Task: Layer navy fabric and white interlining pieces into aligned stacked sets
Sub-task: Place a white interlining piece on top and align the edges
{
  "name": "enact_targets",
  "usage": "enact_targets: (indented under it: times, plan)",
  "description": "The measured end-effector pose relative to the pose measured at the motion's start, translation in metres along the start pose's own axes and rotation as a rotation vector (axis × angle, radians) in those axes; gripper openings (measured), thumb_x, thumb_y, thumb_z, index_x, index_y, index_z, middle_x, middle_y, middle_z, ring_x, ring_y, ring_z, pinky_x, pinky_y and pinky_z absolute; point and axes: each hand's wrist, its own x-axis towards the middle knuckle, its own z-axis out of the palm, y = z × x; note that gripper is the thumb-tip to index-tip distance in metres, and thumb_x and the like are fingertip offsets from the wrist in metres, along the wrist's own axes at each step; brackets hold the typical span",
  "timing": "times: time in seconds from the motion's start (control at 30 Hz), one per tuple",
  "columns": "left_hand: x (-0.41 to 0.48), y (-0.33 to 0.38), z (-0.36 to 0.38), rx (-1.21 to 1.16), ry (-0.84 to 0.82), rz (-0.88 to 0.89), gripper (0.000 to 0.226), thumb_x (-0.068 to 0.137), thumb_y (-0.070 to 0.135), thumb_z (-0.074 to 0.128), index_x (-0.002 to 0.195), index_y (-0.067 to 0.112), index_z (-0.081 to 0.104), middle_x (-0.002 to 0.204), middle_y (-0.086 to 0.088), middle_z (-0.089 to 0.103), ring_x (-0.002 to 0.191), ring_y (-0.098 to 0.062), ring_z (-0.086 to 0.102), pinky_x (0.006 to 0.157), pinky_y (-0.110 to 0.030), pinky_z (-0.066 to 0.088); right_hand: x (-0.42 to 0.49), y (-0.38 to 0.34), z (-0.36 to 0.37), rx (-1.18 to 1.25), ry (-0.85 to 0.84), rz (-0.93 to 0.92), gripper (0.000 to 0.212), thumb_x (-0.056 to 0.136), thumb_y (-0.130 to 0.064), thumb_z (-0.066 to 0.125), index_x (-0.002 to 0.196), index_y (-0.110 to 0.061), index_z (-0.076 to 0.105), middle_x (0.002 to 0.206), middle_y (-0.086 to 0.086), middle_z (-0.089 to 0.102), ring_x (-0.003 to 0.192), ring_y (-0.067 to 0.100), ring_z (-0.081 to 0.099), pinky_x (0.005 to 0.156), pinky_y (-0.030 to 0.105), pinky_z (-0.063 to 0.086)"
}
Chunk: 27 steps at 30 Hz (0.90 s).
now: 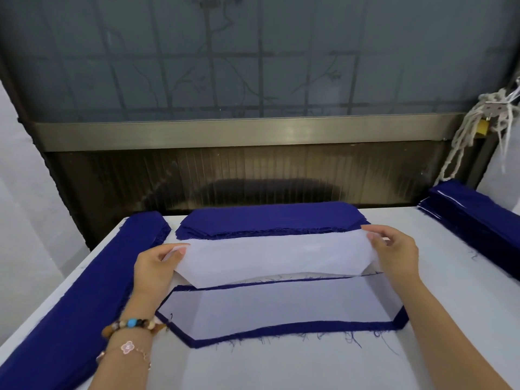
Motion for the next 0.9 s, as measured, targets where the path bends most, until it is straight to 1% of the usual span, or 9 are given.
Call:
enact_targets:
  times: [0.1, 0.17, 0.23, 0.4, 0.5, 0.57, 0.7, 0.8, 0.9]
  plan:
    - [0.001, 0.01, -0.008, -0.122, -0.07, -0.085, 0.013, 0.09, 0.013, 0.065, 0.098, 0.019, 0.073, 0.094, 0.002, 0.071, 0.093, -0.017, 0.065, 0.07, -0.025, 0.052, -0.001, 0.001, -0.009, 0.041, 0.012, 0.013, 0.018, 0.092, -0.01, 0.061, 0.099, -0.019, 0.074, 0.103, -0.005, 0.064, 0.094, 0.015, 0.055, 0.083, 0.024, 0.041]
    - [-0.001, 0.016, -0.013, -0.139, -0.078, -0.089, 0.012, 0.089, 0.013, 0.066, 0.098, 0.018, 0.073, 0.09, 0.001, 0.072, 0.088, -0.016, 0.066, 0.065, -0.022, 0.049, -0.005, 0.003, -0.017, 0.081, 0.006, 0.023, 0.019, 0.091, -0.008, 0.061, 0.097, -0.02, 0.075, 0.101, -0.006, 0.066, 0.089, 0.01, 0.058, 0.08, 0.017, 0.041]
    - [-0.006, 0.022, -0.016, -0.134, -0.097, -0.093, 0.012, 0.089, 0.012, 0.066, 0.098, 0.016, 0.072, 0.09, 0.0, 0.072, 0.087, -0.016, 0.066, 0.065, -0.022, 0.049, -0.01, 0.005, -0.024, 0.066, -0.005, 0.01, 0.022, 0.091, -0.007, 0.06, 0.094, -0.022, 0.075, 0.099, -0.007, 0.068, 0.082, 0.004, 0.058, 0.076, 0.012, 0.04]
    - [-0.023, 0.033, -0.022, -0.152, -0.159, -0.118, 0.01, 0.088, 0.014, 0.068, 0.096, 0.016, 0.074, 0.094, -0.001, 0.073, 0.091, -0.018, 0.067, 0.067, -0.023, 0.049, -0.021, 0.015, -0.047, 0.026, -0.035, 0.037, 0.024, 0.092, -0.01, 0.059, 0.093, -0.026, 0.077, 0.103, -0.008, 0.07, 0.096, 0.015, 0.061, 0.092, 0.037, 0.051]
    - [-0.033, 0.032, -0.025, -0.123, -0.187, -0.129, 0.01, 0.088, 0.015, 0.069, 0.095, 0.017, 0.075, 0.094, -0.001, 0.073, 0.09, -0.019, 0.068, 0.066, -0.022, 0.051, -0.031, 0.02, -0.058, 0.03, -0.043, 0.034, 0.03, 0.091, -0.009, 0.058, 0.084, -0.032, 0.075, 0.097, -0.011, 0.071, 0.092, 0.013, 0.061, 0.089, 0.032, 0.05]
    - [-0.042, 0.029, -0.029, -0.115, -0.234, -0.144, 0.009, 0.087, 0.017, 0.07, 0.094, 0.018, 0.076, 0.094, 0.0, 0.074, 0.089, -0.019, 0.068, 0.066, -0.022, 0.052, -0.038, 0.025, -0.063, 0.05, -0.064, 0.043, 0.03, 0.09, -0.007, 0.057, 0.086, -0.029, 0.077, 0.096, -0.011, 0.072, 0.092, 0.013, 0.062, 0.085, 0.029, 0.048]
    - [-0.055, 0.016, -0.034, -0.208, -0.335, -0.222, 0.013, 0.087, 0.016, 0.069, 0.098, 0.014, 0.076, 0.098, 0.002, 0.075, 0.092, -0.017, 0.066, 0.073, -0.025, 0.052, -0.048, 0.031, -0.067, 0.087, -0.083, 0.054, 0.028, 0.09, -0.005, 0.058, 0.087, -0.025, 0.077, 0.097, -0.008, 0.073, 0.091, 0.013, 0.064, 0.08, 0.025, 0.044]
    - [-0.064, 0.005, -0.036, -0.278, -0.386, -0.263, 0.017, 0.088, 0.013, 0.067, 0.103, 0.009, 0.073, 0.101, -0.004, 0.075, 0.097, -0.022, 0.07, 0.08, -0.03, 0.053, -0.051, 0.029, -0.068, 0.116, -0.083, 0.031, 0.029, 0.09, -0.005, 0.057, 0.088, -0.026, 0.077, 0.096, -0.01, 0.072, 0.091, 0.011, 0.063, 0.078, 0.022, 0.043]
    - [-0.069, 0.0, -0.039, -0.213, -0.447, -0.164, 0.016, 0.089, 0.015, 0.066, 0.102, 0.011, 0.075, 0.099, -0.005, 0.075, 0.091, -0.021, 0.072, 0.07, -0.021, 0.057, -0.051, 0.027, -0.07, 0.139, -0.073, 0.005, 0.029, 0.09, -0.007, 0.058, 0.086, -0.03, 0.076, 0.094, -0.014, 0.072, 0.088, 0.006, 0.063, 0.074, 0.02, 0.044]
